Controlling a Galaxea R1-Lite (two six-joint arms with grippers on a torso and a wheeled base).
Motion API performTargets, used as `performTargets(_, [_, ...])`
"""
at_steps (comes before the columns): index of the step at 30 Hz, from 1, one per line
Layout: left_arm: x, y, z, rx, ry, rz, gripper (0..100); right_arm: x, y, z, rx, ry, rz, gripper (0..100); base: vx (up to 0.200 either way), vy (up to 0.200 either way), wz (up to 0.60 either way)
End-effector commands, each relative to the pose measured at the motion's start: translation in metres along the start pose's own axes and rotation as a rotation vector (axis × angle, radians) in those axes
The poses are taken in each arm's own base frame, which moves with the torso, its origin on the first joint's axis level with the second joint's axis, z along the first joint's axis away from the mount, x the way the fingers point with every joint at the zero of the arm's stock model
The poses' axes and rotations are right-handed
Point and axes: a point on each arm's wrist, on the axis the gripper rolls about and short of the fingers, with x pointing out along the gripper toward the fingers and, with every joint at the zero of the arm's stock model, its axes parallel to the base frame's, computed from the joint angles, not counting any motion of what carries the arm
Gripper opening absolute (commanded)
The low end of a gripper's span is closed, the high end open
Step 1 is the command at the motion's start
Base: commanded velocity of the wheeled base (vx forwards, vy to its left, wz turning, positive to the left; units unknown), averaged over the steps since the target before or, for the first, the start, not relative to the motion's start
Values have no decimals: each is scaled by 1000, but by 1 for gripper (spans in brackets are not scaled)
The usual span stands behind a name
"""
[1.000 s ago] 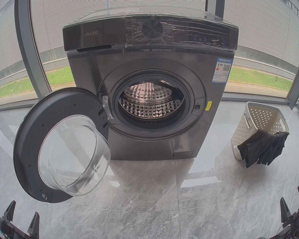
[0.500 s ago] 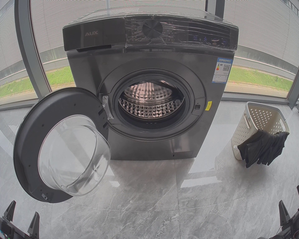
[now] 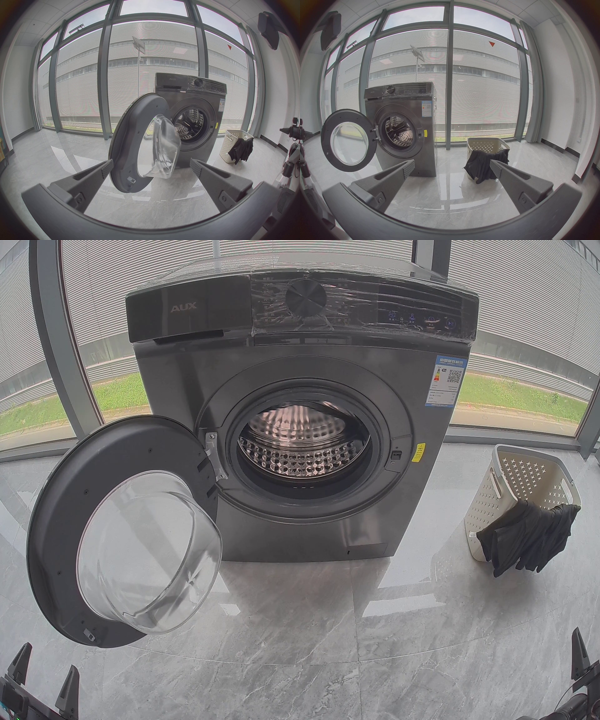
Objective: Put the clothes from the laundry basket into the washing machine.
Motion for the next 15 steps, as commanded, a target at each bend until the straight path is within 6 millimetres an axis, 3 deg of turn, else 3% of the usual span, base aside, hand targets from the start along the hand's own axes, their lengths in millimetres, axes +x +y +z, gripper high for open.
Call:
performTargets(1, [0, 0, -5, -1, -1, 0, 100, 0, 1, -5, -6, 3, 28, 100, 0, 0, 0])
performTargets(11, [0, 0, -5, 1, -1, 0, 100, 0, 1, -4, -14, -7, 55, 100, 0, 0, 0])
performTargets(15, [0, 0, -5, 1, -1, 0, 100, 0, -2, -5, -26, 6, -104, 100, 0, 0, 0])
